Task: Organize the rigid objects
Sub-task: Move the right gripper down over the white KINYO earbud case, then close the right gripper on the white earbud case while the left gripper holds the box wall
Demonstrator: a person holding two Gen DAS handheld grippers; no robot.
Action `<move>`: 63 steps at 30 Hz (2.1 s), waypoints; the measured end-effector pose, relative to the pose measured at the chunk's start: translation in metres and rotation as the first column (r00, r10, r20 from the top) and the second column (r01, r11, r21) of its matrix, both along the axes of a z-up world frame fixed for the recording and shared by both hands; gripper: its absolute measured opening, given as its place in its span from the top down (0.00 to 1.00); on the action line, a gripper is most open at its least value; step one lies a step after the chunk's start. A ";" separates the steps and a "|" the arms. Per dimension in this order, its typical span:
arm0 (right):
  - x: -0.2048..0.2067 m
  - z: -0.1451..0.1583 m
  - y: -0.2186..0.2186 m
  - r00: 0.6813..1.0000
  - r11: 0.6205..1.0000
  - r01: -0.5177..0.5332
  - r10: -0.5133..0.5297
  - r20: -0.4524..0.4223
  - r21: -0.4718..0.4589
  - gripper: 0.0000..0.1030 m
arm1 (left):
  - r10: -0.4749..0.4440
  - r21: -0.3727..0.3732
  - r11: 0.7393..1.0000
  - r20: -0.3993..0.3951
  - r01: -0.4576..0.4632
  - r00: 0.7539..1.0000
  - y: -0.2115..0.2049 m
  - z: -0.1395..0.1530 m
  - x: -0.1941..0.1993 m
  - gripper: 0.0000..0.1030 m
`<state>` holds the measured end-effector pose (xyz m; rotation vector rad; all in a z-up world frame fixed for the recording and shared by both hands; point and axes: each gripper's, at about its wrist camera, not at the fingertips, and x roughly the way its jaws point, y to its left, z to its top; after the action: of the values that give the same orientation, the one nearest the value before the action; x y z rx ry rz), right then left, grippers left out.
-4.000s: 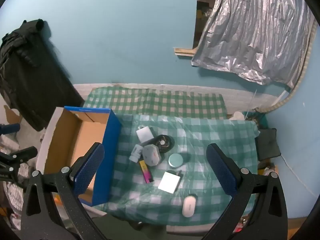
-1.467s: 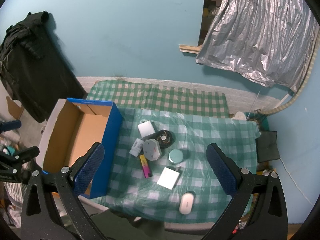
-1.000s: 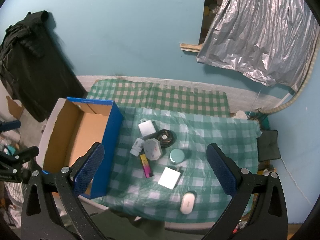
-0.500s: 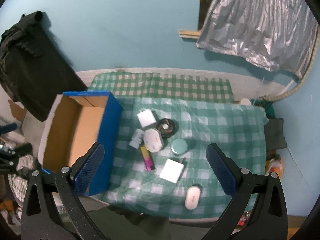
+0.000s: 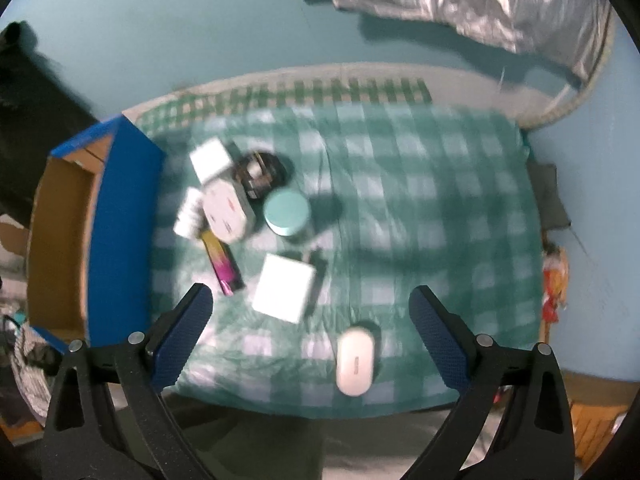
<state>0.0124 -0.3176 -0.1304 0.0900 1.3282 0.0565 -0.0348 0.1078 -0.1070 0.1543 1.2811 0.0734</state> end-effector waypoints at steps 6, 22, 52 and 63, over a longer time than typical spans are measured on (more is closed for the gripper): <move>-0.011 -0.040 -0.005 0.997 0.999 -0.019 0.017 -0.069 -0.030 0.05 | 0.029 -0.018 0.999 -0.018 -0.029 0.999 0.029 -0.028 -0.003 0.02; -0.036 -0.127 -0.023 0.975 0.997 0.005 -0.021 -0.221 -0.073 0.22 | 0.073 -0.059 0.995 -0.184 -0.085 0.980 0.058 -0.101 -0.006 0.22; -0.024 -0.091 -0.004 0.982 0.999 -0.026 0.017 -0.186 -0.044 0.64 | 0.041 -0.103 0.992 -0.313 -0.077 0.949 0.064 -0.135 -0.005 0.76; -0.003 -0.057 0.063 0.974 0.986 -0.165 0.163 -0.160 -0.001 0.64 | 0.018 -0.104 0.993 -0.334 -0.056 0.943 0.058 -0.138 -0.007 0.83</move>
<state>0.0091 -0.2542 -0.1877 -0.0282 1.4935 0.1835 -0.0418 0.1655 -0.2450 0.0458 1.6225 0.0071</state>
